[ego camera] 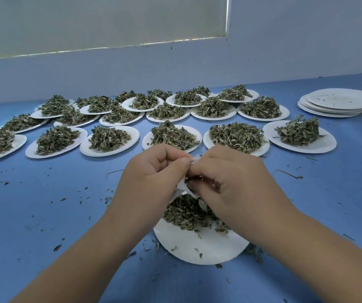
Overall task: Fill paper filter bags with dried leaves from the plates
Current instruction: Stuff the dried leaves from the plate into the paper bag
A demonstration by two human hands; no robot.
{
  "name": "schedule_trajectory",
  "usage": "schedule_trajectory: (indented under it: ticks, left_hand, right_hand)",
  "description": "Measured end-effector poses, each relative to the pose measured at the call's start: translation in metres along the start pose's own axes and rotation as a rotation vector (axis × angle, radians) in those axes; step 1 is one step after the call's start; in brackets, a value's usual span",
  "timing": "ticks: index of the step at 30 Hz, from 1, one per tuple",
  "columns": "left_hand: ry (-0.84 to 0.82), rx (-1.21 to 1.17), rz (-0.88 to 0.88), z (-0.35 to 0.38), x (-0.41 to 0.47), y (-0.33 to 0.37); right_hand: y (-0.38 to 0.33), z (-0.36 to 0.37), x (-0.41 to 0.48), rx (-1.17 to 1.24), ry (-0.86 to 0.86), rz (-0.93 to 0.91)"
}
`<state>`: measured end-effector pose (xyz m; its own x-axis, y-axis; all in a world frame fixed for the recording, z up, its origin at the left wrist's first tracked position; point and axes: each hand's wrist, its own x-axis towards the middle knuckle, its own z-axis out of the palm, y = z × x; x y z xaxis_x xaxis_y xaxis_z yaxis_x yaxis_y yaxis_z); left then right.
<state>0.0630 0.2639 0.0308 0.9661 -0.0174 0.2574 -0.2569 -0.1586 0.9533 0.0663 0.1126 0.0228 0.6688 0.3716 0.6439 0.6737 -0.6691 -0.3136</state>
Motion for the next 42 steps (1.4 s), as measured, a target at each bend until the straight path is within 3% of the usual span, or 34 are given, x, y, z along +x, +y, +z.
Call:
schedule_trajectory:
  ticks: [8,13,21,26,30,34,39,42]
  left_hand:
    - [0.094,-0.063,0.022,-0.005,0.003,0.002]
    - [0.201,-0.154,0.045,-0.012,0.005,0.003]
    - [0.062,-0.099,0.049,-0.006,0.001,0.003]
    - [-0.007,-0.038,0.058,-0.002,-0.002,0.001]
    - [0.051,-0.008,0.079,-0.009,0.003,0.001]
    - [0.132,-0.029,0.078,-0.019,0.009,0.001]
    - [0.077,-0.104,0.046,-0.013,0.007,0.002]
    - [0.006,-0.119,0.034,-0.005,0.000,0.004]
  right_hand:
    - [-0.001,-0.008,-0.003,0.013,0.053,-0.065]
    - [-0.011,-0.005,-0.009,-0.132,-0.078,-0.034]
    - [-0.013,-0.001,-0.006,-0.214,-0.252,-0.009]
    - [-0.014,0.005,-0.008,-0.251,-0.170,-0.063]
    - [-0.012,0.000,-0.006,-0.184,-0.203,-0.020]
    - [-0.012,-0.010,-0.007,-0.114,0.002,-0.003]
    - [-0.016,-0.007,-0.005,-0.188,-0.174,-0.022]
    - [-0.016,-0.002,-0.006,-0.228,-0.180,-0.051]
